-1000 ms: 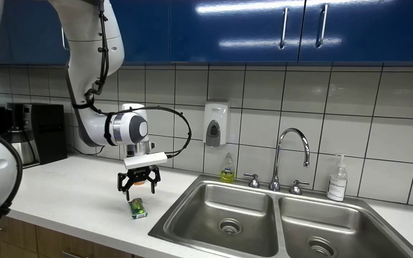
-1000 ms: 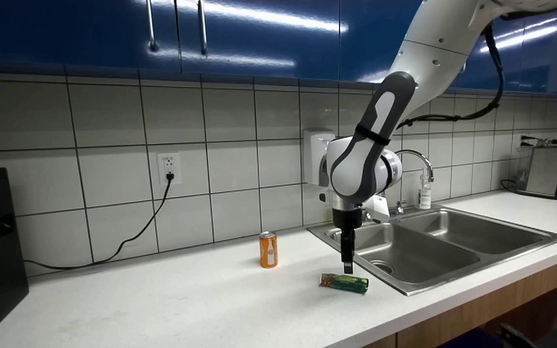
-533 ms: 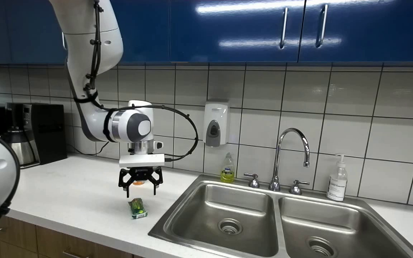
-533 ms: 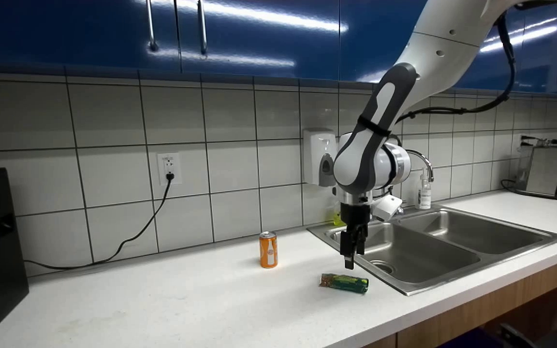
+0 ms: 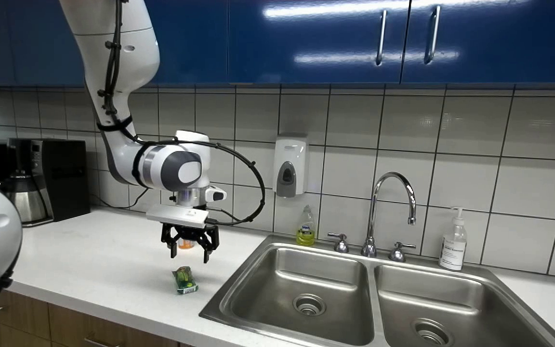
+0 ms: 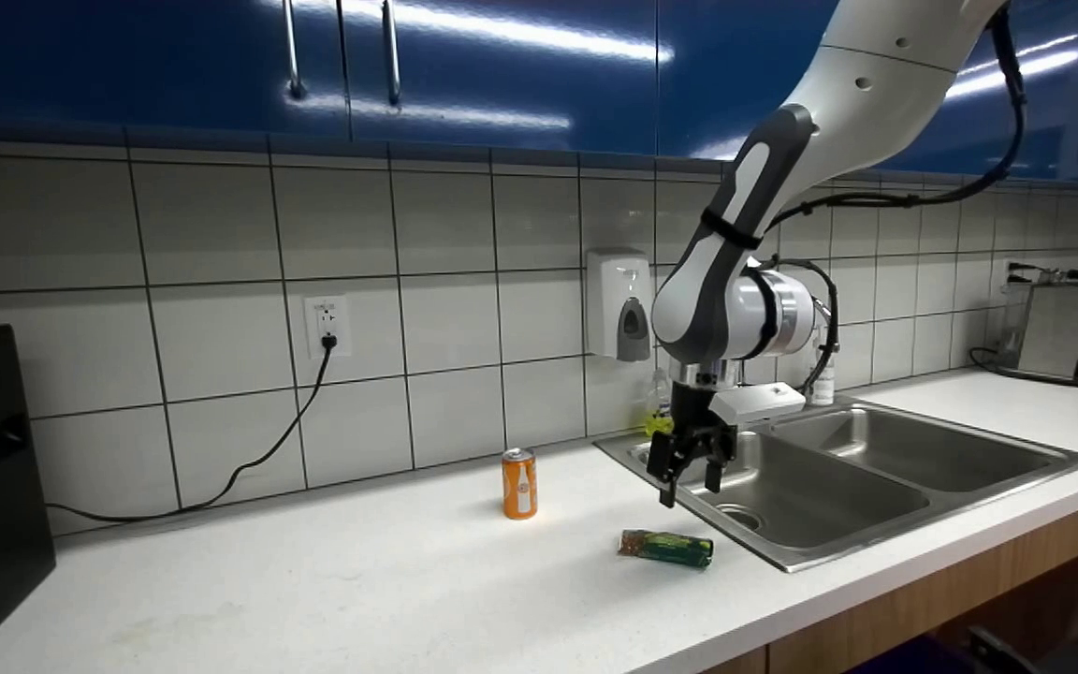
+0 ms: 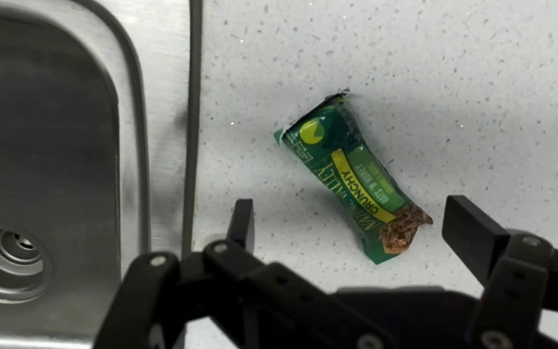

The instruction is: Remove the green object from the sink

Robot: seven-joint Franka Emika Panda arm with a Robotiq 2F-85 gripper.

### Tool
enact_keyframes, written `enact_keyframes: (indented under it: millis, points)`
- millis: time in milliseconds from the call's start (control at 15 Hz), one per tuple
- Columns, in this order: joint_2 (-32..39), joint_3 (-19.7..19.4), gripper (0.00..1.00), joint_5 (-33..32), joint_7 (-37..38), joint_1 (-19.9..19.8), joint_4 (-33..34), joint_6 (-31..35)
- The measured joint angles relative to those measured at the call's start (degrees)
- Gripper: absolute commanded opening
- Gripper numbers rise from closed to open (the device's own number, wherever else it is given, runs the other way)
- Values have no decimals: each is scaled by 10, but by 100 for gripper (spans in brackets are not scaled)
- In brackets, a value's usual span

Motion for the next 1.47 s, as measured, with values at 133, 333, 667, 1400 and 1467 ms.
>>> enact_keyframes:
  millis: [133, 333, 667, 1400, 1467]
  points:
    - [-7, 0, 100, 8, 42, 0, -11, 21]
    - [-16, -3, 100, 6, 91, 3, -25, 36]
    - [-36, -7, 100, -2, 121, 11, -49, 36]
    - [-102, -7, 100, -20, 121, 28, -119, 33]
    - [-107, -7, 100, -20, 120, 29, -124, 33]
